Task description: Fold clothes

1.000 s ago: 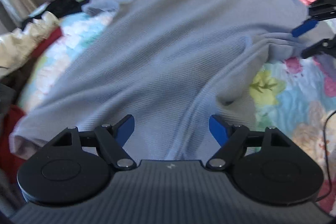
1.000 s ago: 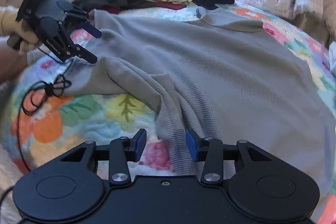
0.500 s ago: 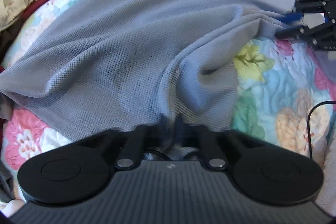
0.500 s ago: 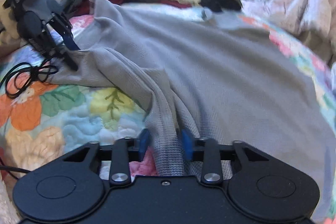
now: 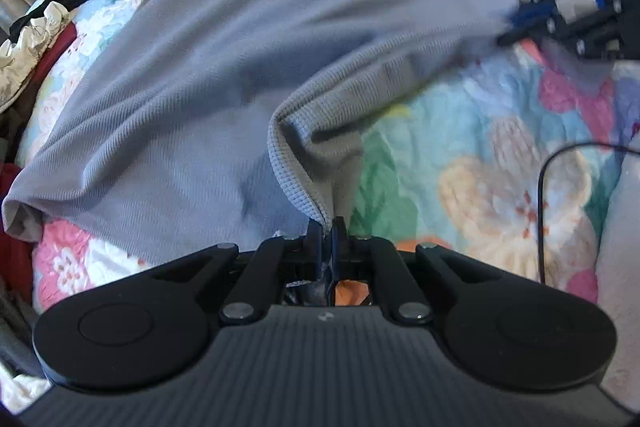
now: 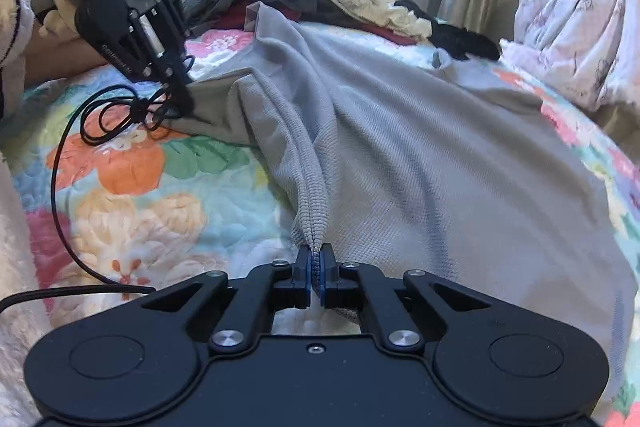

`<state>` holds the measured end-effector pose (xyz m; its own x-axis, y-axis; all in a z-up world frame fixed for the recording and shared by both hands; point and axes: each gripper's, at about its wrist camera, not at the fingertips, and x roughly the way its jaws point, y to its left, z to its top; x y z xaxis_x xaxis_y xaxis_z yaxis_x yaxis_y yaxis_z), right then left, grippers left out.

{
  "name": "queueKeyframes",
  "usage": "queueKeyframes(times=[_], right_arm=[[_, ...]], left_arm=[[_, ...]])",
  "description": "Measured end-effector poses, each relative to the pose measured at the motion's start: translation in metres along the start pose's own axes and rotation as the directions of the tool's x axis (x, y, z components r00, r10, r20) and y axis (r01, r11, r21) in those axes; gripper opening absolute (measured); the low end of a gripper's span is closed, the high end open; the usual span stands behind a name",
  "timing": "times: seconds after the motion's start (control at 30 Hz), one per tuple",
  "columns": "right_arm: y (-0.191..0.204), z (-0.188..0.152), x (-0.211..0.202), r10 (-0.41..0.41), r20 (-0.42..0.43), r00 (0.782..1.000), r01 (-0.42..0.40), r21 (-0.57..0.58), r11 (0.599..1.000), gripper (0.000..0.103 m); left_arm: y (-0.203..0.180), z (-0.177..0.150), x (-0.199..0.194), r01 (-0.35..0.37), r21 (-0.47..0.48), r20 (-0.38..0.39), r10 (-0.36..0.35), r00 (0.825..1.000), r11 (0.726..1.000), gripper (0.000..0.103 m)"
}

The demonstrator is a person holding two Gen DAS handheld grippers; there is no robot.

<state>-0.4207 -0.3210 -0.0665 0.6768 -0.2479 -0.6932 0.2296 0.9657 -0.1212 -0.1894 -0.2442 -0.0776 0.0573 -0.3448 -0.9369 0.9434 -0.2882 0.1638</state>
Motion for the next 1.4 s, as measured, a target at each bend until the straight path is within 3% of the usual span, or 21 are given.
queueKeyframes(times=[0.07, 0.13, 0.27, 0.37, 0.4, 0.43, 0.5, 0.6, 0.77, 0.87, 0.97, 1.07, 1.2, 1.27, 1.3, 1.33, 1.4], right_arm=[[-0.002, 0.001, 0.005, -0.005, 0.005, 1.0, 0.004, 0.014, 1.0, 0.012], [-0.002, 0.004, 0.015, -0.027, -0.007, 1.0, 0.027, 0.021, 0.999, 0.04], [0.008, 0.013, 0.027, -0.042, -0.005, 0.999, 0.042, -0.007, 0.999, 0.042], [0.01, 0.013, 0.039, -0.038, -0.014, 0.999, 0.038, -0.01, 0.999, 0.039], [0.011, 0.013, 0.042, -0.04, -0.015, 0.999, 0.04, -0.013, 0.999, 0.022], [0.01, 0.012, 0.042, -0.041, -0.01, 0.999, 0.041, -0.007, 0.999, 0.006], [0.003, 0.013, 0.036, -0.037, 0.02, 0.999, 0.037, 0.029, 0.999, 0.006], [-0.009, 0.014, 0.022, -0.035, 0.042, 0.999, 0.032, 0.062, 0.998, 0.007], [0.002, 0.017, 0.005, 0.018, 0.031, 0.999, -0.015, -0.086, 0.996, 0.014], [0.023, 0.03, -0.007, 0.066, 0.066, 0.996, -0.051, -0.208, 0.977, 0.031], [0.045, 0.052, -0.014, 0.204, 0.12, 0.972, -0.161, -0.295, 0.942, 0.037], [0.063, 0.078, 0.0, 0.353, 0.116, 0.929, -0.294, -0.349, 0.89, 0.04], [0.08, 0.097, 0.051, 0.514, -0.006, 0.858, -0.492, -0.298, 0.818, 0.041], [0.087, 0.096, 0.073, 0.539, -0.07, 0.84, -0.534, -0.287, 0.795, 0.041], [0.091, 0.094, 0.083, 0.543, -0.098, 0.834, -0.546, -0.289, 0.786, 0.038], [0.094, 0.093, 0.091, 0.55, -0.132, 0.825, -0.563, -0.281, 0.777, 0.012], [0.09, 0.093, 0.092, 0.59, -0.152, 0.793, -0.609, -0.195, 0.769, 0.006]], left_arm=[[0.0, 0.0, 0.009, -0.083, 0.004, -0.042, 0.083, 0.996, 0.997, 0.007], [0.004, -0.002, 0.016, -0.095, -0.018, -0.04, 0.095, 0.995, 0.995, 0.007], [0.0, -0.007, 0.029, -0.082, -0.011, -0.002, 0.082, 0.997, 0.997, 0.006], [-0.01, -0.01, 0.025, -0.118, -0.01, 0.014, 0.119, 0.993, 0.993, 0.003], [-0.015, -0.01, 0.019, -0.115, -0.006, 0.018, 0.115, 0.993, 0.993, 0.003], [-0.022, -0.011, 0.011, -0.095, 0.003, 0.021, 0.095, 0.995, 0.996, 0.003], [-0.036, -0.015, -0.005, -0.014, 0.023, 0.01, 0.014, 1.0, 1.0, 0.003], [-0.055, -0.03, -0.017, 0.117, 0.05, -0.069, -0.113, 0.991, 0.992, 0.003], [-0.046, -0.038, -0.013, 0.183, -0.034, -0.142, -0.186, 0.972, 0.983, 0.003], [-0.04, -0.038, -0.012, 0.211, -0.067, -0.171, -0.22, 0.96, 0.975, 0.003], [-0.042, -0.037, -0.014, 0.23, -0.06, -0.193, -0.238, 0.952, 0.971, 0.003], [-0.041, -0.037, -0.021, 0.245, -0.071, -0.179, -0.254, 0.951, 0.967, 0.003], [-0.033, -0.037, -0.029, 0.252, -0.108, -0.157, -0.267, 0.951, 0.962, 0.003], [-0.028, -0.035, -0.033, 0.252, -0.116, -0.141, -0.267, 0.953, 0.961, 0.003], [-0.024, -0.033, -0.036, 0.249, -0.126, -0.132, -0.265, 0.955, 0.96, 0.003], [-0.018, -0.032, -0.039, 0.25, -0.143, -0.117, -0.267, 0.957, 0.958, 0.003], [0.002, -0.031, -0.053, 0.263, -0.212, -0.048, -0.279, 0.959, 0.941, 0.004]])
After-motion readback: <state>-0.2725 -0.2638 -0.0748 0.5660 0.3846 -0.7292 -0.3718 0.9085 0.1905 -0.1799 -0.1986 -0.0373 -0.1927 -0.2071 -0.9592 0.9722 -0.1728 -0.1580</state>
